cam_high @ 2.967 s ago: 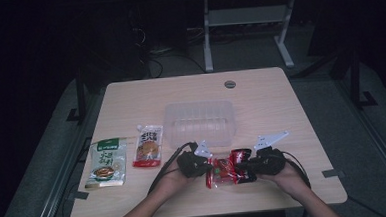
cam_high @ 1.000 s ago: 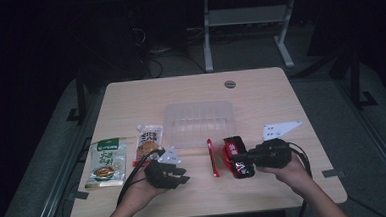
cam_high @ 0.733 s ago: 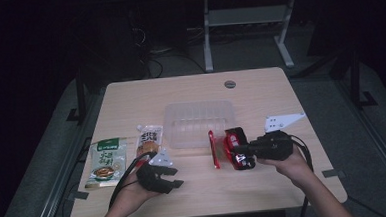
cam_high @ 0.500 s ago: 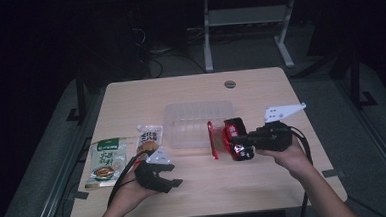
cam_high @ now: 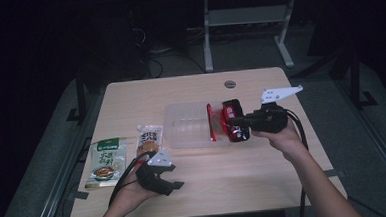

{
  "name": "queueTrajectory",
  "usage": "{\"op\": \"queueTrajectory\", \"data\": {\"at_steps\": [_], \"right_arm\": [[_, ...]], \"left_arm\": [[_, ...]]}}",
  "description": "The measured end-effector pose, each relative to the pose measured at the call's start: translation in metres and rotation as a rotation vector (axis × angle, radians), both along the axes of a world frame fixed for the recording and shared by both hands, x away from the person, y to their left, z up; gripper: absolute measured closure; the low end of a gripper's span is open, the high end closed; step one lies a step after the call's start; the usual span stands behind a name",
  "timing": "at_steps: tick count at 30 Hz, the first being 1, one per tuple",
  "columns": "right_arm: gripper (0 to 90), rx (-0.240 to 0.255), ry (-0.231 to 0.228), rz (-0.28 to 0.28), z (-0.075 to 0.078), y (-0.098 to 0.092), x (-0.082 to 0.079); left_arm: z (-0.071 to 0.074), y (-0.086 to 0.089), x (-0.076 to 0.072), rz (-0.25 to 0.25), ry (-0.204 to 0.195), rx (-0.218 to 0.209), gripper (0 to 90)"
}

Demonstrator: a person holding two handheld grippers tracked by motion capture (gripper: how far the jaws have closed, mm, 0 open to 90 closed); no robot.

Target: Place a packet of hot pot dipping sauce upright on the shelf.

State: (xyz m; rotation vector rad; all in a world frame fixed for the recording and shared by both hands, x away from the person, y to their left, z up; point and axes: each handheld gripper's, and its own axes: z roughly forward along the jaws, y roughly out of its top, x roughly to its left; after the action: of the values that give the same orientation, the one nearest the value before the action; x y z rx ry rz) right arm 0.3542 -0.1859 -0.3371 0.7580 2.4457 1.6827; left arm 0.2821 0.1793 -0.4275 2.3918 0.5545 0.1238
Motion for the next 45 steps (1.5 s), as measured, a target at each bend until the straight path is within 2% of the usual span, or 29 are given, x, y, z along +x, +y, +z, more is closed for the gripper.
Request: {"op": "queueTrajectory", "data": {"at_steps": [7, 13, 18, 26, 34, 41, 45], "right_arm": [[90.0, 0.000, -0.003, -0.049, 0.001, -0.005, 0.016], [90.0, -0.002, 0.010, -0.072, -0.004, -0.008, 0.021], [90.0, -0.021, 0.017, -0.083, -0.010, -0.009, 0.023], [90.0, -0.050, 0.026, -0.084, -0.016, -0.004, 0.024], [89.9, -0.051, 0.026, -0.087, -0.018, -0.001, 0.027], [89.8, -0.043, 0.042, -0.078, -0.024, 0.004, 0.035], [89.7, -0.063, 0.049, -0.073, -0.030, 0.009, 0.041]], "left_arm": [[0.000, -0.001, 0.000, -0.004, -0.002, -0.001, 33.0], [-0.001, -0.001, -0.001, -0.001, 0.004, -0.009, 33.0], [-0.002, -0.001, 0.000, -0.010, 0.005, 0.003, 33.0], [-0.004, -0.003, -0.001, -0.013, 0.017, -0.002, 33.0], [-0.005, 0.000, -0.003, -0.003, 0.020, -0.006, 33.0], [-0.007, 0.002, -0.009, 0.014, 0.023, -0.013, 33.0], [-0.007, 0.004, -0.013, 0.019, 0.025, -0.014, 33.0]]}}
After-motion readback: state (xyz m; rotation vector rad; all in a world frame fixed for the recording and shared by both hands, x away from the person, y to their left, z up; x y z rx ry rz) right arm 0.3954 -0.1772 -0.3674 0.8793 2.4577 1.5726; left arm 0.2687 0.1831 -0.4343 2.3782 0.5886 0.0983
